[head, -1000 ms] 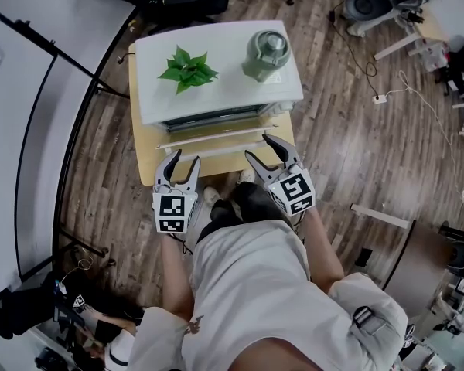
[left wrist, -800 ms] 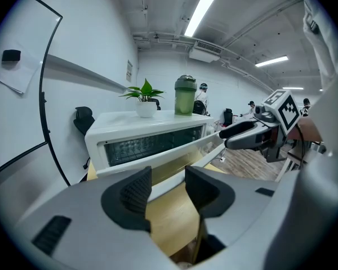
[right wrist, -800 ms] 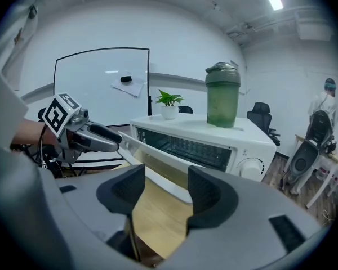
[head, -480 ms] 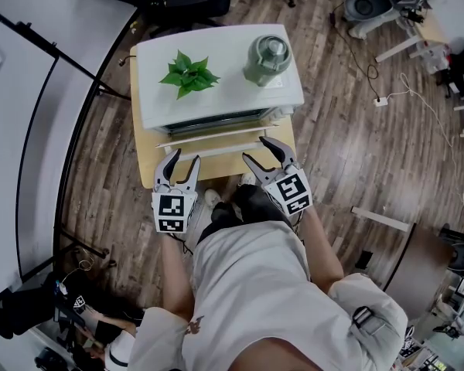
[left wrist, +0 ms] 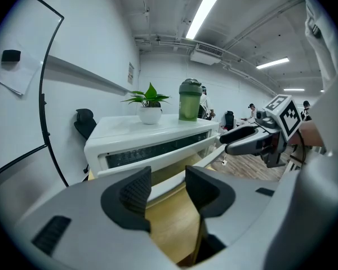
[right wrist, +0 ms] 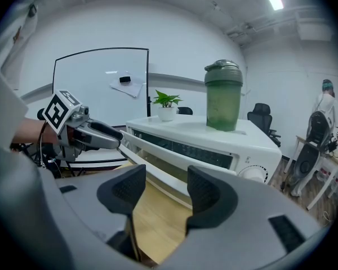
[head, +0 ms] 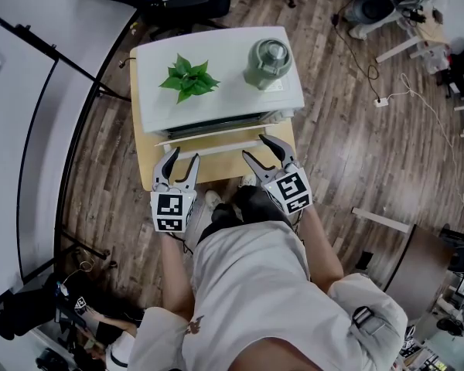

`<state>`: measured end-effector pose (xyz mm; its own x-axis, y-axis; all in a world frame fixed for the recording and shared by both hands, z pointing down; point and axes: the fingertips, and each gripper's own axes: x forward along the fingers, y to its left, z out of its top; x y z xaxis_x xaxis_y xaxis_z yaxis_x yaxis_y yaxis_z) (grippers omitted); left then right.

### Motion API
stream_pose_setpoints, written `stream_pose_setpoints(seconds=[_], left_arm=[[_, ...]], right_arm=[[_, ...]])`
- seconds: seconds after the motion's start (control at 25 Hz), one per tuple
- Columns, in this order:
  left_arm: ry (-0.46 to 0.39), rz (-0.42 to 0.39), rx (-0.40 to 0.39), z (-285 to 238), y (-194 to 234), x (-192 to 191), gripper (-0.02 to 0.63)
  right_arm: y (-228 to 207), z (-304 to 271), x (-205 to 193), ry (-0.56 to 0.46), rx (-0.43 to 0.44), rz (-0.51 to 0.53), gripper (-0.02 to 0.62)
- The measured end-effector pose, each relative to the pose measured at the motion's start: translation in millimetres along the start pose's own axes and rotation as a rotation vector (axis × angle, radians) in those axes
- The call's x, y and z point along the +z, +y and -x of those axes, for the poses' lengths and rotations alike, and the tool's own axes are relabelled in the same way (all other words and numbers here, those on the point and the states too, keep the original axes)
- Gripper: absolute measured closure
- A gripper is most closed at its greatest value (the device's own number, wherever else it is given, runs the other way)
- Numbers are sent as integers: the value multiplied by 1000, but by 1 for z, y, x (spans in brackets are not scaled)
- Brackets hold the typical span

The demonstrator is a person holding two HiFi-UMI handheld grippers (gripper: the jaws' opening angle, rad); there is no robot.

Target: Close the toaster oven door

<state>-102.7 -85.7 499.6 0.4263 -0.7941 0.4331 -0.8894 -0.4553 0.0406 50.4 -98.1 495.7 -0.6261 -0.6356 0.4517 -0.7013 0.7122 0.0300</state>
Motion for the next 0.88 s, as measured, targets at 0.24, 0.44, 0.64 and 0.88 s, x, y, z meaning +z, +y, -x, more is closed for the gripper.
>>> stream_pose_setpoints(seconds=[0.24, 0.44, 0.64, 0.88], left_arm=[[-9, 5, 3, -5, 5, 6, 419], [-20, 7, 3, -8, 9, 11, 419], [-20, 10, 1, -12, 12, 16, 417], [-31, 9, -1, -15, 17, 23, 417]], right_arm=[[-6, -5, 5, -8, -6, -1, 362], [-10, -8, 10, -18, -12, -3, 364], [-15, -12, 15, -28, -17, -5, 364], [-19, -15, 20, -31, -21, -10, 365]])
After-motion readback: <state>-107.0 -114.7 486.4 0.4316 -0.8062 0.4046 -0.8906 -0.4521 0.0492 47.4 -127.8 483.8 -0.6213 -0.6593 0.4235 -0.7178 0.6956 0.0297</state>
